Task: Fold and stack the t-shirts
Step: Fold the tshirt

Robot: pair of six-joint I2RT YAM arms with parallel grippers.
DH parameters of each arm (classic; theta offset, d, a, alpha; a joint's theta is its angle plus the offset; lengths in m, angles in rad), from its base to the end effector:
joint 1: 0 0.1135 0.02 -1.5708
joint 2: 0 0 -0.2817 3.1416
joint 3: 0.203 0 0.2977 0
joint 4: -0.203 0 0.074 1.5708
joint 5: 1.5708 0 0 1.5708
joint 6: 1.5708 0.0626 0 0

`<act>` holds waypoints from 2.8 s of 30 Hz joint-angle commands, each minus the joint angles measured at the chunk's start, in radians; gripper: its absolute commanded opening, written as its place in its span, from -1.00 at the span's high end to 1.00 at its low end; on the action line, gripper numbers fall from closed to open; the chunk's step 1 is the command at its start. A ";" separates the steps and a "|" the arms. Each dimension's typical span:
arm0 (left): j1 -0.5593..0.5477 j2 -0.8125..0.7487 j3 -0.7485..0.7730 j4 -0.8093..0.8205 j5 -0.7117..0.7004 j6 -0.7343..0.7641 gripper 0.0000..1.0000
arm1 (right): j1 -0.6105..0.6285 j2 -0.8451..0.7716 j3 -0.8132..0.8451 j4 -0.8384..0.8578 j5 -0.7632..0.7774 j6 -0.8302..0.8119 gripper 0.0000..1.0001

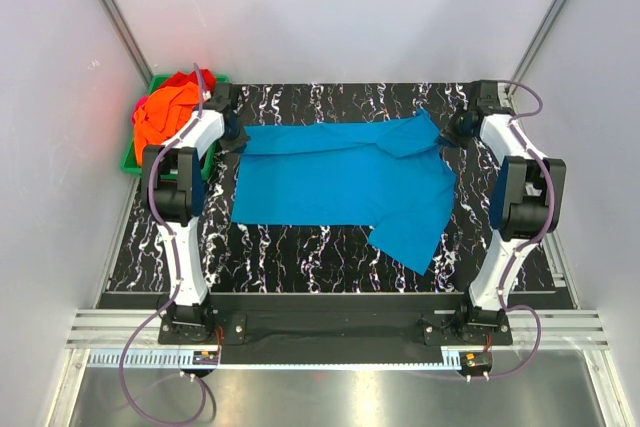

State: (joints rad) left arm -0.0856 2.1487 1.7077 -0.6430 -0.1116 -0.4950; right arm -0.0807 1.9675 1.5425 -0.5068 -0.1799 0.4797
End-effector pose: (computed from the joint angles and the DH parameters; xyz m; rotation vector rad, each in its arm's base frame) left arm 0.5256 -0.0381 0.1589 -0.5733 2.5811 -0.0464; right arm 0.4994 -0.0292 0.1989 0.6254 2.4453 0.3884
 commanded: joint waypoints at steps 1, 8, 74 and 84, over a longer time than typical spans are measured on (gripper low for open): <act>0.009 0.002 0.030 -0.024 -0.045 0.025 1.00 | -0.011 -0.085 0.034 -0.021 -0.021 0.014 1.00; 0.009 0.002 0.004 -0.014 -0.062 0.050 1.00 | -0.016 -0.119 -0.030 -0.018 -0.053 0.017 1.00; 0.006 0.237 0.208 0.005 0.194 -0.076 -0.01 | -0.054 0.531 0.749 -0.125 -0.240 -0.056 0.25; 0.006 0.246 0.225 -0.003 0.233 -0.070 -0.01 | 0.031 0.607 0.884 -0.168 -0.174 -0.130 -0.09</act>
State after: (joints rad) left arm -0.0868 2.3577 1.9297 -0.5629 0.1291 -0.5735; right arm -0.1024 2.5652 2.3707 -0.6014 -0.4763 0.4301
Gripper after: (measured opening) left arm 0.501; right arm 0.545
